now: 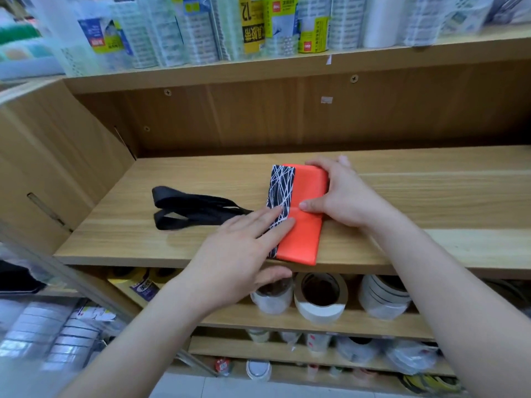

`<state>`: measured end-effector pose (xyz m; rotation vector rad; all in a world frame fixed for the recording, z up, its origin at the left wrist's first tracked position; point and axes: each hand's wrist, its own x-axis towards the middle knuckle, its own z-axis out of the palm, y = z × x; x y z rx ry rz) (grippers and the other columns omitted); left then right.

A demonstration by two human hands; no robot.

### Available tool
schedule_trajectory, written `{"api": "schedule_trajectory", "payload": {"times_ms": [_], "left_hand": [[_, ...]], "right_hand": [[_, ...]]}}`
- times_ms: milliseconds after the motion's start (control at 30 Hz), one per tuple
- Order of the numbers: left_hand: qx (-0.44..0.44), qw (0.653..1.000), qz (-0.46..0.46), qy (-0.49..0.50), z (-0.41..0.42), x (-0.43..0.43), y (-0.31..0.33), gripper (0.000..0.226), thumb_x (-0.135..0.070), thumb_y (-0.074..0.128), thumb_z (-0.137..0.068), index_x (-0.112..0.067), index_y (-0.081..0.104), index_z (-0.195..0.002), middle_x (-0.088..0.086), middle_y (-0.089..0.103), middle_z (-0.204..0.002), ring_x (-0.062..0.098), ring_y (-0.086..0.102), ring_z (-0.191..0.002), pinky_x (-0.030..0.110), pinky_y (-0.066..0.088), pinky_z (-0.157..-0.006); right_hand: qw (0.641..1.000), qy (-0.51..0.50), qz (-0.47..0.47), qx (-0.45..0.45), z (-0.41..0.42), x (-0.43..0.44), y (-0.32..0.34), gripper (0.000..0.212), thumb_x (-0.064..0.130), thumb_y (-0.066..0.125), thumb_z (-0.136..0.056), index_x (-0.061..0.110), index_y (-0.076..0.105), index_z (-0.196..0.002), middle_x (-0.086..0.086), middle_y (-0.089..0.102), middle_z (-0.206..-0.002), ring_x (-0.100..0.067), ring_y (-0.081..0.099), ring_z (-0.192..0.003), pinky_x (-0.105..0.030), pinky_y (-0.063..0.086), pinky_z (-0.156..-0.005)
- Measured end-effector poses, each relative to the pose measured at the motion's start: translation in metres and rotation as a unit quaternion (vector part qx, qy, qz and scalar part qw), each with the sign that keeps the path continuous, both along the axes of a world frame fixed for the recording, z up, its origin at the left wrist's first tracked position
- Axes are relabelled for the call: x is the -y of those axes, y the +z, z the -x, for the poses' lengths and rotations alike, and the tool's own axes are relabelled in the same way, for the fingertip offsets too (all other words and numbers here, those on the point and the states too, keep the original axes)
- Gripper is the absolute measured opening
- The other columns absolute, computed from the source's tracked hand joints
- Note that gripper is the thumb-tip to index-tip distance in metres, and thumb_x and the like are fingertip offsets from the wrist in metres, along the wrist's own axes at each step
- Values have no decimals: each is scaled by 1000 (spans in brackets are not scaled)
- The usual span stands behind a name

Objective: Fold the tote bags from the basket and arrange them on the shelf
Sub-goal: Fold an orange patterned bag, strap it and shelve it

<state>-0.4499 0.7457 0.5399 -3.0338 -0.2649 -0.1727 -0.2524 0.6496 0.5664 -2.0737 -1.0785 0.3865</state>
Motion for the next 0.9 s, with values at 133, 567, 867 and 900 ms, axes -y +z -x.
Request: {"api": "schedule_trajectory", "payload": {"times_ms": [133, 567, 867, 900], "left_hand": [[56, 997, -41, -28, -1, 5, 6, 65, -61, 38, -84, -23, 56, -134, 4, 60, -136, 19, 60, -121, 36, 40, -91], [270, 905, 267, 191, -27, -3, 16, 30, -48, 66, -86, -19, 61, -78, -10, 59, -62, 9, 54, -60, 17, 38, -55], [158, 914, 344, 145, -34, 9, 21, 49, -45, 54, -94, -22, 40, -136, -7, 51, -120, 12, 51, -113, 26, 39, -90], [150, 910, 359, 143, -36, 9, 21, 46, -44, 53, -95, -20, 40, -133, -5, 53, -120, 14, 52, -113, 29, 41, -93]], "right_hand": [[977, -9, -90, -193, 5, -1, 3, 60, -8, 72, -76, 20, 51, -125, -9, 55, -118, -19, 58, -98, -40, 51, -91], [912, 39, -197, -357, 28, 7, 10, 40, 54, 43, -94, 22, 65, -85, -8, 64, -87, -23, 58, -82, -38, 49, -75], [899, -164, -353, -202, 57, -14, -9, 14, 28, 48, -83, 32, 54, -70, 10, 57, -75, -18, 54, -78, -50, 51, -78], [892, -171, -366, -201, 58, -14, -9, 14, 27, 47, -81, 33, 54, -71, 10, 56, -76, -18, 54, -78, -50, 51, -77]]}}
